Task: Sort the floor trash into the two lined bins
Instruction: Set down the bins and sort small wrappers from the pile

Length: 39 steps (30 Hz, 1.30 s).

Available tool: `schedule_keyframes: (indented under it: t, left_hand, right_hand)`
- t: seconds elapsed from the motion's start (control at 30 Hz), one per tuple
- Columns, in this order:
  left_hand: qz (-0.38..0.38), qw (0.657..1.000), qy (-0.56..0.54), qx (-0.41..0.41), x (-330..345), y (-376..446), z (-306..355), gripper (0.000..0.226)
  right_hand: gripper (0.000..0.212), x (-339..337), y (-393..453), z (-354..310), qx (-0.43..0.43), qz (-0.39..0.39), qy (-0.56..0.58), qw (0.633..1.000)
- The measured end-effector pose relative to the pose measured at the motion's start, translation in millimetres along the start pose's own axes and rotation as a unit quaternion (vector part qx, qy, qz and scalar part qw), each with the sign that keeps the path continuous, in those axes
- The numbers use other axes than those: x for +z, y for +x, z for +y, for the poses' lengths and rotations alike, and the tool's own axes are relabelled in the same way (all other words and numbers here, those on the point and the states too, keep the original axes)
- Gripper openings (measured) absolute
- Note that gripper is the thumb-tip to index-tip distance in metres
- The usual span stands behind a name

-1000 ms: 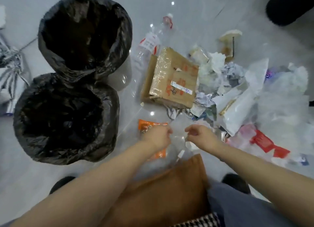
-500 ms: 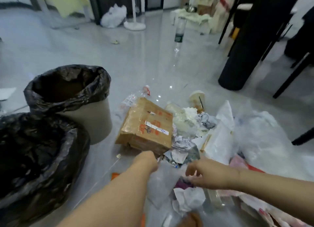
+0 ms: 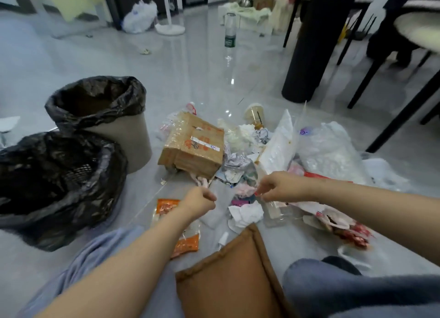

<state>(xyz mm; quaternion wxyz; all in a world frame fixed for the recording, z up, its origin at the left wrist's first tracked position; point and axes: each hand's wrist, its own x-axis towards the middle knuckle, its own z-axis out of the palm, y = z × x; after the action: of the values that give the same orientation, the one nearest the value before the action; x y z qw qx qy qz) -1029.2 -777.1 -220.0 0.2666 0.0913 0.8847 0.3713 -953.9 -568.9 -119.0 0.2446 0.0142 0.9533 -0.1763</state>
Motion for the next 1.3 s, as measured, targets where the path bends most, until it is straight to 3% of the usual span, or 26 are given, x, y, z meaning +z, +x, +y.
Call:
schedule_keyframes:
  t: [0.2, 0.33, 0.43, 0.53, 0.63, 0.73, 0.83, 0.93, 0.97, 1.0, 1.03, 1.1, 1.17, 1.23, 1.3]
  left_hand:
    - [-0.025, 0.999, -0.001, 0.032, 24.2, 2.5, -18.5, 0.021]
    - [-0.114, 0.992, 0.043, 0.036, 44.7, -2.5, -29.2, 0.021]
    - [-0.124, 0.986, 0.101, 0.041, 45.9, 3.5, -32.1, 0.022]
    - [-0.101, 0.978, 0.176, 0.039, 51.3, 3.7, -30.3, 0.024]
    - [-0.108, 0.972, 0.206, 0.039, 66.1, 0.7, -28.6, 0.031]
    - [-0.120, 0.962, 0.243, 0.026, 75.4, 4.1, -33.6, 0.034]
    - [-0.134, 0.952, 0.276, 0.000, 76.9, 13.5, -39.5, 0.033]
    - [-0.129, 0.960, 0.250, -0.015, 72.2, 20.9, -40.2, 0.031]
    - [-0.117, 0.967, 0.226, -0.016, 68.3, 22.9, -40.2, 0.027]
    - [-0.102, 0.975, 0.195, -0.019, 63.2, 24.4, -39.4, 0.023]
    - [-0.089, 0.983, 0.159, -0.022, 57.2, 24.8, -37.8, 0.019]
    - [-0.065, 0.995, 0.070, -0.024, 41.4, 22.8, -31.2, 0.013]
    - [-0.024, 0.999, -0.022, -0.014, 19.7, 12.9, -22.6, 0.010]
    - [0.035, 0.993, -0.114, 0.005, -6.8, -5.6, -15.1, 0.007]
    - [0.111, 0.982, -0.150, 0.038, -39.4, -32.0, -10.7, 0.010]
  right_hand:
    - [0.028, -33.0, -28.5, -23.1, 0.046, -0.075, -0.108, 0.990]
    - [0.029, -13.9, -1.1, -17.3, 0.068, -0.101, -0.123, 0.985]
    - [0.031, 31.4, 42.4, -2.8, 0.090, -0.055, -0.124, 0.987]
    - [0.031, 78.2, 71.7, 11.0, 0.143, 0.052, -0.022, 0.988]
    - [0.053, 116.3, 87.5, 19.7, 0.191, 0.099, 0.053, 0.975]
    - [0.067, 144.2, 98.4, 20.4, 0.192, 0.111, 0.043, 0.974]
    - [0.048, 164.7, 104.7, 21.7, 0.180, 0.117, 0.006, 0.977]
    - [0.011, 170.8, 103.5, 27.3, 0.162, 0.167, 0.081, 0.969]
    - [0.011, 170.6, 102.1, 29.8, 0.155, 0.180, 0.125, 0.963]
    - [0.024, 169.9, 99.5, 31.3, 0.155, 0.192, 0.167, 0.955]
    - [0.030, 169.0, 97.3, 31.9, 0.158, 0.204, 0.218, 0.941]
    - [0.022, 160.7, 91.7, 23.6, 0.173, 0.240, 0.346, 0.890]
    - [0.003, 148.8, 89.5, 8.2, 0.176, 0.277, 0.497, 0.803]
    - [0.015, 132.7, 89.7, -11.1, 0.169, 0.263, 0.631, 0.710]
    - [0.021, 114.6, 91.3, -39.0, 0.144, 0.196, 0.733, 0.635]
